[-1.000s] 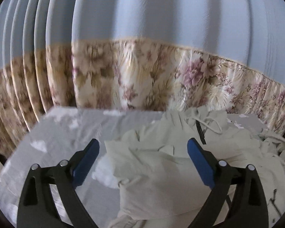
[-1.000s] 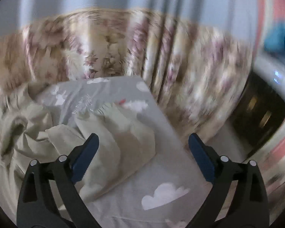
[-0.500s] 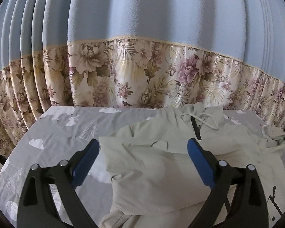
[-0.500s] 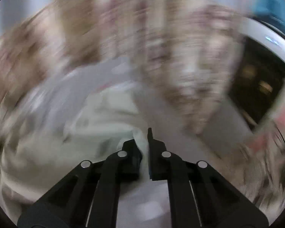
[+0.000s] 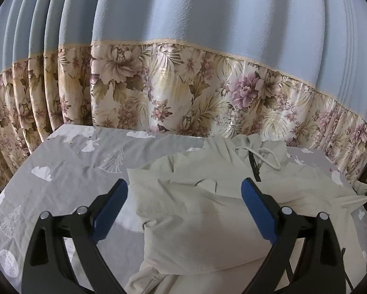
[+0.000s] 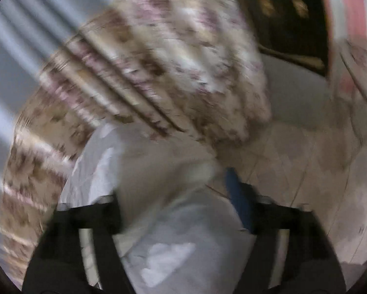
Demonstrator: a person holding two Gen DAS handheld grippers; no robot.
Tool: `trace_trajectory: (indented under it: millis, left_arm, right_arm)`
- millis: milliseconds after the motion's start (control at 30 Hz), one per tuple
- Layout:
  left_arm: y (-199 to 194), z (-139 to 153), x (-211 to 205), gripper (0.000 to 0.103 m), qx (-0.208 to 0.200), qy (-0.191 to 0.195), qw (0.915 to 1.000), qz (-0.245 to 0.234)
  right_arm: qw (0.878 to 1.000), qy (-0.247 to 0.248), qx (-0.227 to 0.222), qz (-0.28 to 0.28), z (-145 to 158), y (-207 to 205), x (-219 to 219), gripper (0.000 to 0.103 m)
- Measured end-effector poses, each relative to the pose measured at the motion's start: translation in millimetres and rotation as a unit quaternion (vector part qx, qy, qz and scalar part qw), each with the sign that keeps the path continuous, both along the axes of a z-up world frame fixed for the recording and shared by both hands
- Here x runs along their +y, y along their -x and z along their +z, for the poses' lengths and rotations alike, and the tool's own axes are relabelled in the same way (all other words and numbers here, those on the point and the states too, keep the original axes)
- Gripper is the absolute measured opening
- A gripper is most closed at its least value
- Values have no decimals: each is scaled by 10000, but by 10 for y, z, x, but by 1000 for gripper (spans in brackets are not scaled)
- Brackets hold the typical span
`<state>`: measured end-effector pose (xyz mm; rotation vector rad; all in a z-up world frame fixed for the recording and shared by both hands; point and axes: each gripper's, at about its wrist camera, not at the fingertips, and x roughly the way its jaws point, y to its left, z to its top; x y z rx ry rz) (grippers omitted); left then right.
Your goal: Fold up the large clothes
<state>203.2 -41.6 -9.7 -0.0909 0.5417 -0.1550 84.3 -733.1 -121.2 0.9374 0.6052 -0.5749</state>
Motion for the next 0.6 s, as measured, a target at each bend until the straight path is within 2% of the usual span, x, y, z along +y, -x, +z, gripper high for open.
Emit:
trace_trajectory:
  millis: [67,133,200,233,300,367,433,467,500,600]
  left_arm:
    - [-4,1,-2,94,8,-14,10000,-2]
    - [-2,1,-10,94,12,-36,10000,-11]
    - [5,3,-34,94,6,-106,9999,-20]
    - [7,8,-39,94,-4,-128,9999,-27]
    - [13,11,-54,94,-12,-163,9999,-42]
    - [16,9,-57,94,0,-146,9999,-62]
    - [15,3,-66,94,16,-140,9999,-88]
    - [14,1,-71,94,22,-146,9999,-88]
    - [11,-6,-79,94,39,-149,9998,-96]
    - [5,-12,-78,94,74,-124,9998,-107]
  right_arm:
    - [9999,-16,102,-138,-12,73,-61,77]
    - [9999,35,-66,-137,50,71,-54,80]
    - [9992,381,-99,97,193,-13,58,82]
    - [9962,819,86,273,300,-102,160,88]
    - [9860,1539,493,417,420,-238,349,92]
    - [9792,1789,796,538,421,-321,425,90]
    - [9780,1688,980,738,339,-383,427,71]
    - [9784,1492,1064,961,258,-430,417,46]
    - [9780,1375,1139,1075,197,-457,408,28]
    - [9743,1373,1260,1267,140,-514,456,9]
